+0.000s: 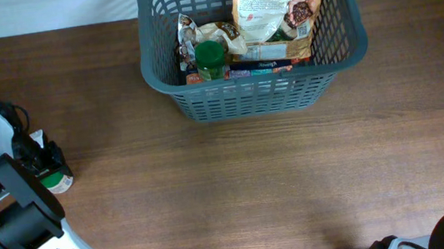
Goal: Pack container
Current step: 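Grip the jar lid with the left gripper and lift it, then lower the jar into the basket and open the left gripper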
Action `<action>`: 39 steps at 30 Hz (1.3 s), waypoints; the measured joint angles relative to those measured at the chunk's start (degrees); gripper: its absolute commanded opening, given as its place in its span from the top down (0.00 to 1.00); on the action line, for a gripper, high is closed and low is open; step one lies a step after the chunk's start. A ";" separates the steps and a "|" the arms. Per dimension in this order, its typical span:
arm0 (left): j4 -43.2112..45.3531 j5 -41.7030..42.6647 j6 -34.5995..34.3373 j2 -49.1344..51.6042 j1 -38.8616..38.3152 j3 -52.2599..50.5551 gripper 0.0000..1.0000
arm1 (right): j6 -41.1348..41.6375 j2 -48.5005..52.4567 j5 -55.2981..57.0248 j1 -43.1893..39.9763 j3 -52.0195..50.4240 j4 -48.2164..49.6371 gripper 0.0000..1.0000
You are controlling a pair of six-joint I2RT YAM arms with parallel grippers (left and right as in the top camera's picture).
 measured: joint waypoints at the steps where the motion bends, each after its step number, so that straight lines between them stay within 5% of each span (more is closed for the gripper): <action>1: -0.02 0.15 -0.02 0.00 0.00 0.00 0.87 | 0.00 -0.02 0.00 0.00 0.00 0.00 0.01; 2: -0.07 0.37 -0.02 -0.02 0.02 0.00 0.98 | 0.04 -0.02 0.00 0.00 0.00 0.00 0.01; 10: -6.34 3.48 -0.02 0.46 -0.26 6.56 0.98 | 0.04 -0.02 -0.02 0.00 0.00 0.00 0.01; 19: -17.57 7.67 1.79 0.61 -6.80 41.62 0.98 | 0.02 -0.02 0.00 0.00 -0.02 0.02 0.01; 29: -16.85 15.54 12.72 0.02 -28.87 77.46 0.98 | 0.04 0.00 0.00 0.00 -0.04 0.00 0.01; 39: -9.88 16.26 29.35 -0.55 -52.85 73.16 0.98 | 0.02 0.00 0.00 0.00 -0.04 0.00 0.01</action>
